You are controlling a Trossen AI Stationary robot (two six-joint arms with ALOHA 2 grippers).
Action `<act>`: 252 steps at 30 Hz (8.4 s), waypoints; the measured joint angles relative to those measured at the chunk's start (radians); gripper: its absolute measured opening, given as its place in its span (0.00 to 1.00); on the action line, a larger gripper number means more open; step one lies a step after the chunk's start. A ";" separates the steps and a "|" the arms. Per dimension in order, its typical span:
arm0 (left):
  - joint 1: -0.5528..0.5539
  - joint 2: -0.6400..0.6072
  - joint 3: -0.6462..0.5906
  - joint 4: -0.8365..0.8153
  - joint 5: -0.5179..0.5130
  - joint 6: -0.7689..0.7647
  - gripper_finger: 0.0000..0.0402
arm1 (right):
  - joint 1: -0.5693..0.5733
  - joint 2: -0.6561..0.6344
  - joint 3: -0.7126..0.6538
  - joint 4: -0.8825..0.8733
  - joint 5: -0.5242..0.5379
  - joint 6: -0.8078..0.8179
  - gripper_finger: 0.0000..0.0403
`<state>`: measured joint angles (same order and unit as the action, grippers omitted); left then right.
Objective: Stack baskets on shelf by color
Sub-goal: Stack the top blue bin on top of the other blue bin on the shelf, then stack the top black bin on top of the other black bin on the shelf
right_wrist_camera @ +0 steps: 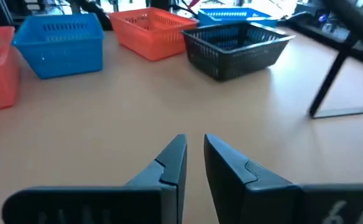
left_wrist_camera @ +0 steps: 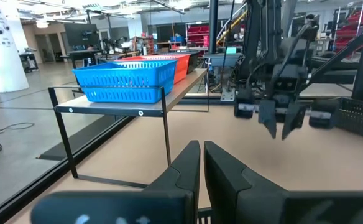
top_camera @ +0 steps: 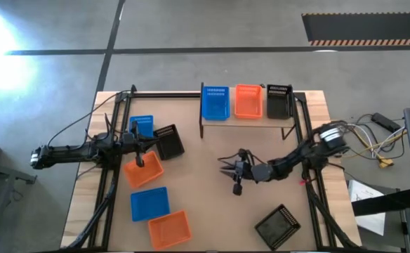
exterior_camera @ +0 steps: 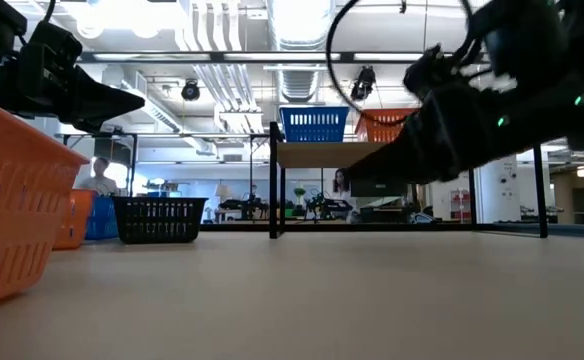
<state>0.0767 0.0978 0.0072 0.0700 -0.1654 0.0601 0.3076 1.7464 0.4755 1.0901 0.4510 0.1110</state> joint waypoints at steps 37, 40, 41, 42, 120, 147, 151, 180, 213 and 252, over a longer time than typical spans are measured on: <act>-0.022 0.943 0.938 -1.298 -0.217 -0.293 0.08 | -0.021 -0.028 -0.139 0.111 0.204 -0.052 0.12; 0.004 1.012 0.928 -1.347 -0.200 -0.314 0.18 | -0.020 -0.028 -0.148 0.109 0.204 -0.057 0.12; 0.015 1.030 0.915 -1.340 -0.183 -0.309 0.22 | -0.020 -0.028 -0.149 0.107 0.203 -0.057 0.12; 0.027 1.045 0.900 -1.341 -0.171 -0.296 0.26 | -0.020 -0.028 -0.149 0.101 0.203 -0.057 0.12; 0.180 1.736 1.928 -1.048 -0.004 0.287 0.00 | -0.011 -0.030 -0.154 0.014 0.203 0.140 0.12; 0.185 1.607 1.880 -1.395 0.021 0.119 0.37 | 0.074 -0.059 -0.188 -0.059 0.248 0.122 0.12; 0.156 1.465 1.615 -1.303 0.026 0.012 0.37 | 0.134 -0.131 -0.233 -0.068 0.328 0.130 0.12; 0.005 1.131 0.628 -0.448 0.236 -0.099 0.37 | 0.165 -0.322 -0.186 -0.070 0.364 -0.077 0.12; -0.168 1.686 1.059 -0.129 0.650 0.344 0.00 | 0.271 -0.714 0.151 -1.316 0.183 0.329 0.20; -0.097 1.998 1.447 -0.133 0.689 0.611 0.00 | 0.284 -0.481 0.410 -1.828 -0.011 0.174 0.44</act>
<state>-0.0204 2.0956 1.4544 -0.0628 0.5232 0.6708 0.5916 1.2655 0.8856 -0.7375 0.4397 0.2851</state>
